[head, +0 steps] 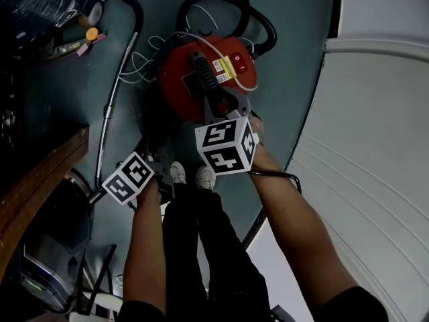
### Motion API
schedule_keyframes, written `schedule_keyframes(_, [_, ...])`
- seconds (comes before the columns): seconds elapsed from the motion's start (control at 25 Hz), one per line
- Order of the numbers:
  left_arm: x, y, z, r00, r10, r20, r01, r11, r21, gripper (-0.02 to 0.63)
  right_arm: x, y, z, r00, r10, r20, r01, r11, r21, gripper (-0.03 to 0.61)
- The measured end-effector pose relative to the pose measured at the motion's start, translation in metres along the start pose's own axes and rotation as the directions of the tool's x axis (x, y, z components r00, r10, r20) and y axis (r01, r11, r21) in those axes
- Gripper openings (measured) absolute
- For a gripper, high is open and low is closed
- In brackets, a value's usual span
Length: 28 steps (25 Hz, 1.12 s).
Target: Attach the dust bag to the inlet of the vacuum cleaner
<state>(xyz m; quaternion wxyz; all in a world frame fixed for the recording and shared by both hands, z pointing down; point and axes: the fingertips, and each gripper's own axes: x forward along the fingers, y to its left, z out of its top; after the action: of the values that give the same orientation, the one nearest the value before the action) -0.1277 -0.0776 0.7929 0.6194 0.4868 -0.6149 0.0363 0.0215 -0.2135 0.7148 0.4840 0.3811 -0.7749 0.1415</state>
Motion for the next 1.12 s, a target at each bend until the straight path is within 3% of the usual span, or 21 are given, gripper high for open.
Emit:
schedule_keyframes(0.08, [0.001, -0.001, -0.001, 1.000, 0.010, -0.004, -0.010, 1.000, 0.000, 0.031, 0.000, -0.001, 0.000, 1.000, 0.005, -0.003, -0.005, 1.000, -0.007, 0.109])
schedule_keyframes(0.16, [0.000, -0.004, -0.003, 1.000, 0.031, -0.005, -0.031, 0.998, 0.052, 0.031, 0.000, -0.002, 0.000, 1.000, 0.012, -0.005, -0.012, 1.000, -0.013, 0.109])
schedule_keyframes(0.28, [-0.001, -0.014, -0.009, 0.997, 0.073, -0.012, -0.068, 0.964, 0.258, 0.026, -0.001, -0.003, -0.002, 1.000, 0.017, -0.003, -0.017, 1.000, -0.015, 0.107])
schedule_keyframes(0.32, [0.000, -0.016, -0.011, 0.997, 0.077, -0.014, -0.070, 0.955, 0.288, 0.026, -0.001, -0.003, -0.002, 1.000, 0.017, -0.001, -0.017, 1.000, -0.016, 0.109])
schedule_keyframes(0.36, [0.001, -0.017, -0.011, 0.997, 0.070, -0.018, -0.063, 0.963, 0.263, 0.026, 0.000, -0.003, -0.002, 1.000, 0.017, 0.002, -0.017, 1.000, -0.017, 0.109])
schedule_keyframes(0.4, [0.003, -0.015, -0.010, 0.998, 0.052, -0.023, -0.047, 0.981, 0.189, 0.029, 0.000, -0.003, -0.001, 1.000, 0.018, 0.003, -0.018, 1.000, -0.017, 0.107])
schedule_keyframes(0.48, [0.004, -0.013, -0.008, 0.999, -0.010, -0.033, 0.009, 1.000, -0.030, 0.035, 0.000, -0.003, -0.001, 1.000, 0.020, 0.001, -0.020, 1.000, -0.015, 0.109])
schedule_keyframes(0.56, [0.008, -0.019, -0.008, 0.995, -0.094, -0.025, 0.085, 0.967, -0.241, 0.046, 0.000, -0.003, -0.002, 1.000, 0.025, -0.003, -0.025, 1.000, -0.016, 0.107])
schedule_keyframes(0.64, [0.015, -0.029, -0.010, 0.991, -0.133, -0.013, 0.123, 0.943, -0.309, 0.054, -0.001, -0.003, -0.002, 1.000, 0.030, -0.007, -0.030, 0.999, -0.020, 0.109])
schedule_keyframes(0.84, [0.016, -0.031, -0.008, 0.995, -0.095, -0.011, 0.091, 0.978, -0.186, 0.057, 0.000, -0.001, 0.000, 0.999, 0.037, -0.015, -0.037, 0.999, -0.032, 0.109])
schedule_keyframes(0.92, [0.017, -0.035, -0.010, 0.997, -0.070, -0.034, 0.069, 0.997, -0.036, 0.057, -0.001, -0.001, -0.001, 0.999, 0.030, -0.014, -0.030, 0.999, -0.034, 0.109])
schedule_keyframes(0.96, [0.018, -0.039, -0.011, 0.998, -0.046, -0.050, 0.050, 0.995, 0.088, 0.057, -0.001, -0.002, -0.001, 1.000, 0.025, -0.014, -0.026, 0.999, -0.035, 0.109])
schedule_keyframes(1.04, [0.020, -0.048, -0.013, 0.998, 0.001, -0.070, 0.020, 0.954, 0.299, 0.054, 0.000, -0.003, -0.002, 1.000, 0.021, -0.015, -0.022, 0.999, -0.034, 0.109])
schedule_keyframes(1.12, [0.020, -0.049, -0.013, 0.997, -0.004, -0.078, 0.029, 0.946, 0.322, 0.051, 0.000, -0.003, -0.002, 1.000, 0.025, -0.019, -0.025, 0.999, -0.034, 0.109])
